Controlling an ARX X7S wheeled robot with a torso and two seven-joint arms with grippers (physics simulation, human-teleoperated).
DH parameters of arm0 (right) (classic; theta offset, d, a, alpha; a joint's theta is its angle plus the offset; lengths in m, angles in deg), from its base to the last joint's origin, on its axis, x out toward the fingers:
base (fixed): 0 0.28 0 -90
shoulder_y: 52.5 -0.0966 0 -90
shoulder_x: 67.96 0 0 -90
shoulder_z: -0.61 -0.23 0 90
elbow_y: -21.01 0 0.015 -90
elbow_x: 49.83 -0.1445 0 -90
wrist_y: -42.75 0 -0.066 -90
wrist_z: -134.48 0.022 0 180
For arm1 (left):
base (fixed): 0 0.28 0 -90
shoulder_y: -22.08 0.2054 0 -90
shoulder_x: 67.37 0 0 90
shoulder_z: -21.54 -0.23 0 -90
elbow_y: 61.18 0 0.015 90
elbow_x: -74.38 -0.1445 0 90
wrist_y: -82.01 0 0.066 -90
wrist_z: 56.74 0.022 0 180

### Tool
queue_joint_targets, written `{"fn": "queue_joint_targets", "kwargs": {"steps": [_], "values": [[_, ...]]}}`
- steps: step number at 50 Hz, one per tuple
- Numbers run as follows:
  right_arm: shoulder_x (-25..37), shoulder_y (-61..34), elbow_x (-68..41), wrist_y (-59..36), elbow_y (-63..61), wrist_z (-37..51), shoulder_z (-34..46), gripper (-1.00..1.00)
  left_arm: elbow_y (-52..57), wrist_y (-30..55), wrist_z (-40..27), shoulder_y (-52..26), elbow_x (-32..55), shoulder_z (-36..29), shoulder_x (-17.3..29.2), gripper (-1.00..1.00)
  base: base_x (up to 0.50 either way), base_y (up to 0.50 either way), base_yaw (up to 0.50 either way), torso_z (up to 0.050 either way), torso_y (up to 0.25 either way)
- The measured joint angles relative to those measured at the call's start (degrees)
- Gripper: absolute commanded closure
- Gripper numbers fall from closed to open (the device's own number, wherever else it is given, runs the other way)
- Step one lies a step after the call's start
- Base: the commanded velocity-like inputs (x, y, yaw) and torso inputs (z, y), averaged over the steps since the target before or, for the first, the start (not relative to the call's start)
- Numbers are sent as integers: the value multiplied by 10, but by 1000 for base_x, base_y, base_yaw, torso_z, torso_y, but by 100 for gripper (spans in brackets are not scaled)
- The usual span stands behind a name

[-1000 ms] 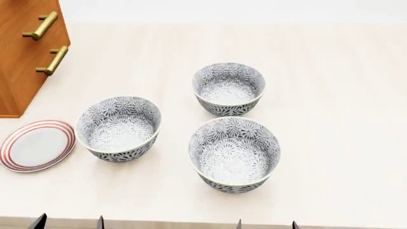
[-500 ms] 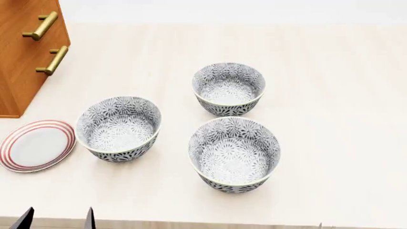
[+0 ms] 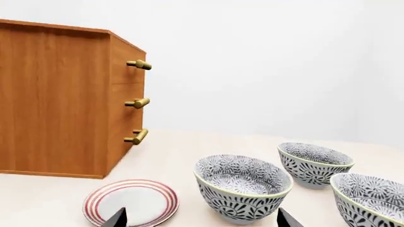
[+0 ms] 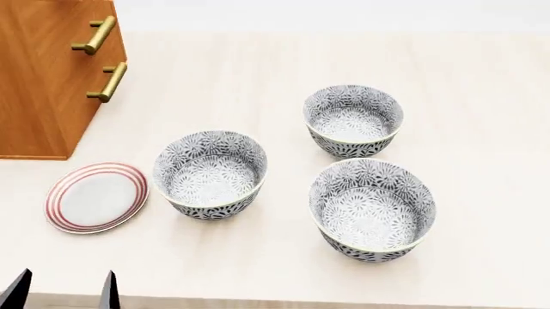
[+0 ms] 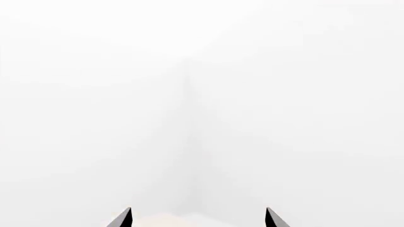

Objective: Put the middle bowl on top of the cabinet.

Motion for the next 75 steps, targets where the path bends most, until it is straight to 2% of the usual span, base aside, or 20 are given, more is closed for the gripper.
{"fn": "queue_joint_targets", "kwargs": {"steps": [12,22,43,54,67,75], "values": [[-3,18,5,4,-21,12,-17,-100,142,18,-30,40,37,26,17,-100,0,263,0,0,0],[-4,23,5,0,-31,15,-25,-100,197,47,-54,44,92,56,27,-100,0,500,0,0,0],[-5,26,12,-18,-41,32,-34,-100,220,57,-66,45,126,62,39,-100,0,55,0,0,0],[-5,26,5,-23,-44,37,-40,-100,223,54,-68,49,129,57,43,-100,484,0,0,0,0],[-5,26,10,-33,-48,49,-47,-100,222,53,-72,48,133,53,48,-100,15,2,0,0,0],[-5,26,7,-36,-49,49,-52,-100,222,53,-76,49,135,50,51,-100,500,122,0,0,0]]}}
